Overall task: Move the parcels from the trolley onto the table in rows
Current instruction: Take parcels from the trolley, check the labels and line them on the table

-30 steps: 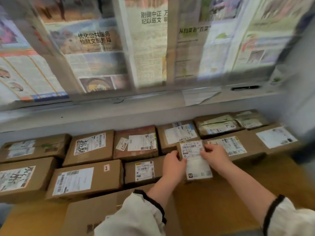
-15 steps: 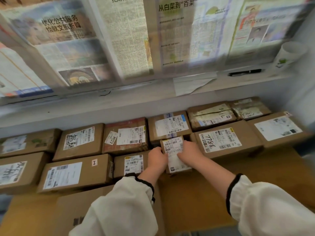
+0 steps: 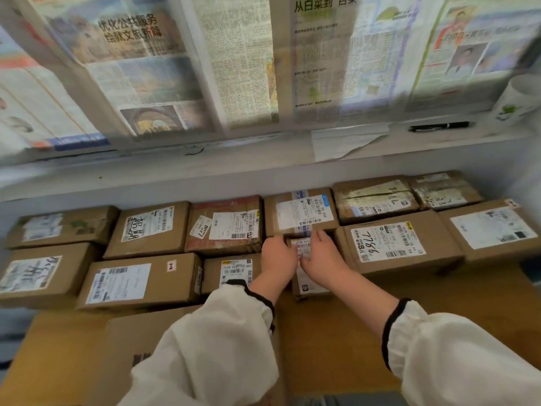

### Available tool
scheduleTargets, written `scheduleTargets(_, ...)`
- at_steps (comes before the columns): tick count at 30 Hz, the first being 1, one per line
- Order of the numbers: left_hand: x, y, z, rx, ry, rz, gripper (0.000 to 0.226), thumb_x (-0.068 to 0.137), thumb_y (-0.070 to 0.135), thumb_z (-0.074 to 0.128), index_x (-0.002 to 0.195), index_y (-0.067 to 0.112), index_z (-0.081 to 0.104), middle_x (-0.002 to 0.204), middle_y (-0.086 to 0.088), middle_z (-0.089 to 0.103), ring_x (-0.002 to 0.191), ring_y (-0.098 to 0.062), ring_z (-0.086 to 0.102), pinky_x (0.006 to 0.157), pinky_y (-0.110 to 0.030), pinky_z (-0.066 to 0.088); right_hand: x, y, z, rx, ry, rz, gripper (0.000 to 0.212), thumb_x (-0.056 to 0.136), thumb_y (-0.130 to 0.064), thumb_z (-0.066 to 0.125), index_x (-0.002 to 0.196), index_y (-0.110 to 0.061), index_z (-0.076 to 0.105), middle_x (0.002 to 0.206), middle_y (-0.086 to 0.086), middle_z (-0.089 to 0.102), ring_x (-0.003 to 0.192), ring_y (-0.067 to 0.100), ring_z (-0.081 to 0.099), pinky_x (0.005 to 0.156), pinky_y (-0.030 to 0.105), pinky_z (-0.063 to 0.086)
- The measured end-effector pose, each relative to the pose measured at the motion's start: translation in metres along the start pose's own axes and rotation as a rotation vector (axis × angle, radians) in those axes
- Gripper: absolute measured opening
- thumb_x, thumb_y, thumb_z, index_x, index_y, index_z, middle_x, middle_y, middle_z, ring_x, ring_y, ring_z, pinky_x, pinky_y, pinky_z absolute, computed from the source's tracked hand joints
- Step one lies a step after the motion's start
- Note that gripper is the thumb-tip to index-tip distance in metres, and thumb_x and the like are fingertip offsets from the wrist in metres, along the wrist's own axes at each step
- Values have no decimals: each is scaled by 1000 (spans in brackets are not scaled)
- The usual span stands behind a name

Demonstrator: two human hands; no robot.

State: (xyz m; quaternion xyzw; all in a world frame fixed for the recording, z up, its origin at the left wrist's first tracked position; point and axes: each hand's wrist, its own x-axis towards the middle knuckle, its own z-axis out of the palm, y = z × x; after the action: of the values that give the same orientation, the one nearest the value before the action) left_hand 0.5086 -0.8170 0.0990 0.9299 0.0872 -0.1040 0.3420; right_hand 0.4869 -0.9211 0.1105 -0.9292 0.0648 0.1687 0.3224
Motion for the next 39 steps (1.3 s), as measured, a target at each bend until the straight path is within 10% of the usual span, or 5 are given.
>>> scheduleTargets(7,-58,-72,-108,93,-37,181,41,91,33,57,131,23,52,115,8,61,98,0,55,83,-15,43,-64,-25,26,122,-201,-103,48,93,-38,50,136,-18,45,130,-1,55,106,10,53,86,18,40)
scheduleTargets(12,-92,-154,-152,339,29,-177,57,87,40,59,137,22,40,134,-3,48,121,-21,47,98,-36,45,-78,-29,77,70,-263,42,52,92,-39,51,137,-14,40,131,3,54,116,16,53,92,28,45)
scheduleTargets(16,-123,-232,-174,266,79,-498,86,82,48,62,147,17,15,145,-12,33,129,-33,39,105,-44,37,-81,-36,94,266,-259,316,40,90,-34,55,124,-14,51,116,7,59,92,18,54,68,31,50)
scheduleTargets(22,-138,-301,-198,120,42,-508,69,80,63,56,126,14,40,125,-5,56,111,-23,56,85,-32,47,-97,-69,115,331,-255,589,23,87,-20,61,102,-2,59,86,15,62,79,31,59,62,40,50)
scheduleTargets(39,-94,-507,-383,87,146,-456,77,74,69,59,127,16,43,126,-6,57,111,-26,56,85,-37,45,-98,-301,269,471,-233,393,4,90,-8,54,87,-6,55,89,12,59,77,25,54,62,35,46)
